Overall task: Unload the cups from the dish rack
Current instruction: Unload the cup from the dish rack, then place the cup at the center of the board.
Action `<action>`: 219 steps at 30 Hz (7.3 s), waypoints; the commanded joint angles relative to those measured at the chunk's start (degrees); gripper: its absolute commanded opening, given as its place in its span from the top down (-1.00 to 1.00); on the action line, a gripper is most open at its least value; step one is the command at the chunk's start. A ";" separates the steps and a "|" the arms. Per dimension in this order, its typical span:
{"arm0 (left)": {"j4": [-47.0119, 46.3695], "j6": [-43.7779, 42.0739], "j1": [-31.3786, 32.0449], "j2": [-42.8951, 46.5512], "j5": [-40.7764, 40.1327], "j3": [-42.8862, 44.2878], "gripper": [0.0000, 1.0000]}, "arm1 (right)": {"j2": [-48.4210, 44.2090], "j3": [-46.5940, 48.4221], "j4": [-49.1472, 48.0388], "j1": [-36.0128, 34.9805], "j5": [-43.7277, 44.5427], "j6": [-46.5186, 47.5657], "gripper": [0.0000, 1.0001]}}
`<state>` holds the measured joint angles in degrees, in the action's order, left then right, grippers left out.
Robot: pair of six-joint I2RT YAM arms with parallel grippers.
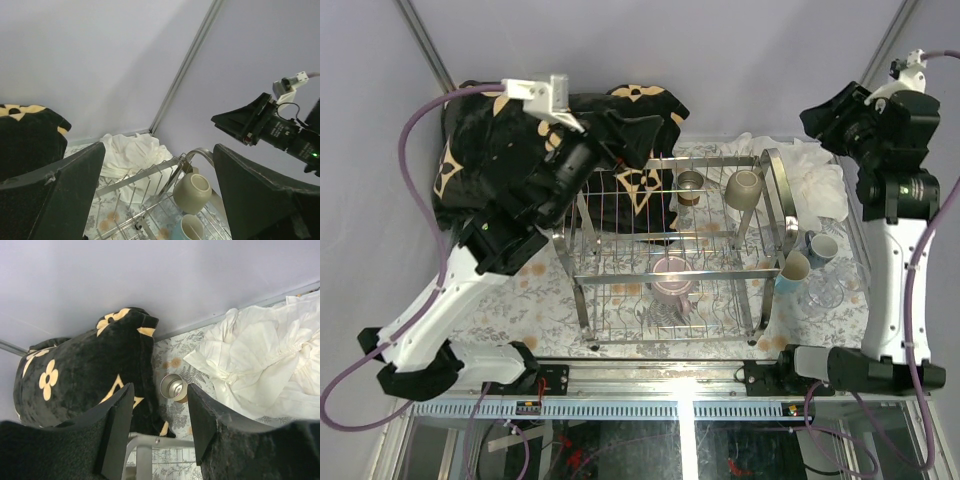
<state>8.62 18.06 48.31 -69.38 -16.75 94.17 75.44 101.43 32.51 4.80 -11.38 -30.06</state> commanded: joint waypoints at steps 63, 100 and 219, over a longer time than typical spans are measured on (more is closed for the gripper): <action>14.53 -15.15 12.52 -35.11 1.61 22.29 -0.77 | -12.77 -10.55 -1.57 -0.27 -1.95 -0.76 -0.30; 12.70 -16.18 12.59 -36.03 -0.07 19.83 0.14 | -12.95 -11.03 -1.78 -0.32 -2.01 -1.20 -0.31; -24.78 37.04 0.23 -2.48 -2.77 -15.99 0.99 | -7.62 -23.64 -52.42 -31.62 -25.08 -26.57 0.16</action>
<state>-13.08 54.08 48.95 -72.05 -19.07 75.77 67.57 74.63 -18.46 -25.89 -37.80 -58.43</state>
